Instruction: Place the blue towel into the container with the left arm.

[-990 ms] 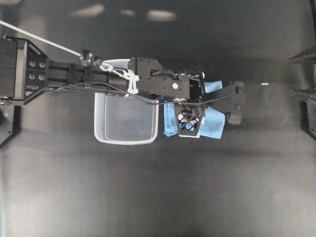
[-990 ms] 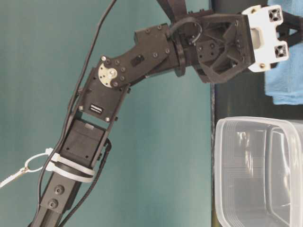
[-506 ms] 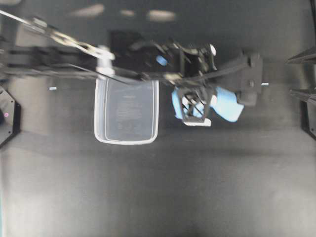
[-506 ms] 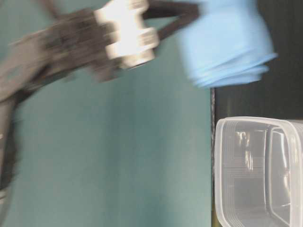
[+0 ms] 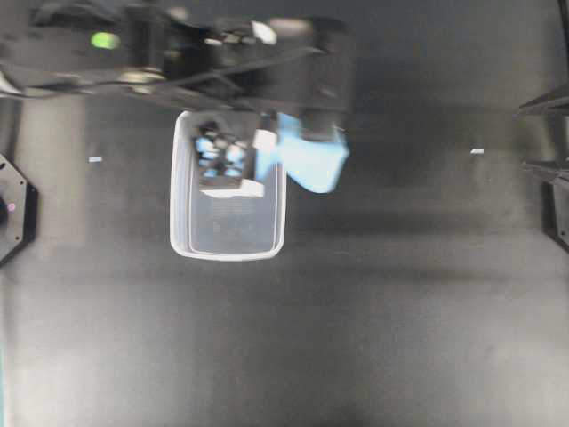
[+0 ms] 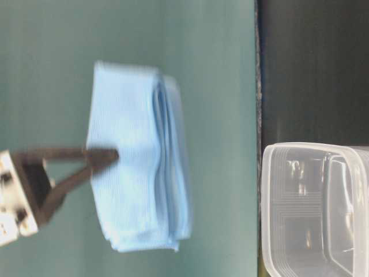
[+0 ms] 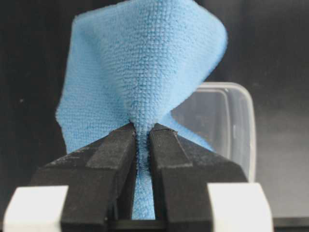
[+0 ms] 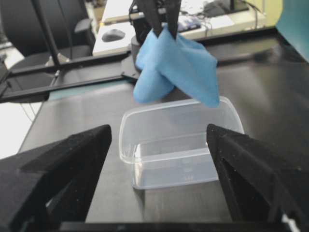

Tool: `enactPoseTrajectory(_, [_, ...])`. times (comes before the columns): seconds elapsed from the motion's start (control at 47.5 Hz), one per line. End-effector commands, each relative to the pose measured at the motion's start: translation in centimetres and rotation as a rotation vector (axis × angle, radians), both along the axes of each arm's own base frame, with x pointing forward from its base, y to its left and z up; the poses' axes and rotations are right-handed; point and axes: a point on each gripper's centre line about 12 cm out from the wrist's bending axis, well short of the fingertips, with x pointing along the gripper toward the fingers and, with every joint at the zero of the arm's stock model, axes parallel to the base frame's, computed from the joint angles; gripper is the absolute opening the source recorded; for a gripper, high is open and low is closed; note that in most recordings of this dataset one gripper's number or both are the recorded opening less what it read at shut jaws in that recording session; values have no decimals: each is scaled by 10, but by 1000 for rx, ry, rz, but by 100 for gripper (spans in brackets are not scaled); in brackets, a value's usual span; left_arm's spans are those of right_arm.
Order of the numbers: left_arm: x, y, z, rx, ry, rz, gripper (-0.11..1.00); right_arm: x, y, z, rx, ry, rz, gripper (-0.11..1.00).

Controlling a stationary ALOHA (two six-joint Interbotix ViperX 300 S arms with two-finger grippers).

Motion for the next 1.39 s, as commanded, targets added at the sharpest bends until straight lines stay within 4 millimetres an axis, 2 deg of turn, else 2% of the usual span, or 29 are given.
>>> enactPoseTrajectory(0.0, [-18, -2, 8, 6, -60, -4, 5, 1, 0, 3, 6, -11, -2, 77])
enactPoseTrajectory(0.253, [-29, 1, -12, 13, -51, -9, 5, 1, 0, 3, 7, -9, 0, 77])
enactPoseTrajectory(0.906, [-35, 5, -42, 4, -18, 11, 6, 1, 0, 3, 9, -10, 0, 77])
enactPoseTrajectory(0.948, [-35, 5, -43, 2, -18, 14, 11, 1, 0, 3, 9, -10, 0, 77])
enactPoseTrajectory(0.99, [-36, 4, -45, 1, -20, 15, 22, 1, 0, 2, 9, -8, -2, 77])
enactPoseTrajectory(1.116, [-40, 2, -46, -4, -21, 17, 61, 1, 0, 2, 9, -10, -2, 77])
enactPoseTrajectory(1.201, [-44, 2, -44, -21, -31, 47, 82, 1, 0, 2, 10, -10, -1, 77])
enactPoseTrajectory(1.285, [-49, 0, -31, -31, -89, 63, 90, 1, 0, 3, 10, -13, -2, 77])
enactPoseTrajectory(1.369, [-59, -3, -13, -30, -183, 55, 85, 1, 0, 4, 10, -17, -1, 77])
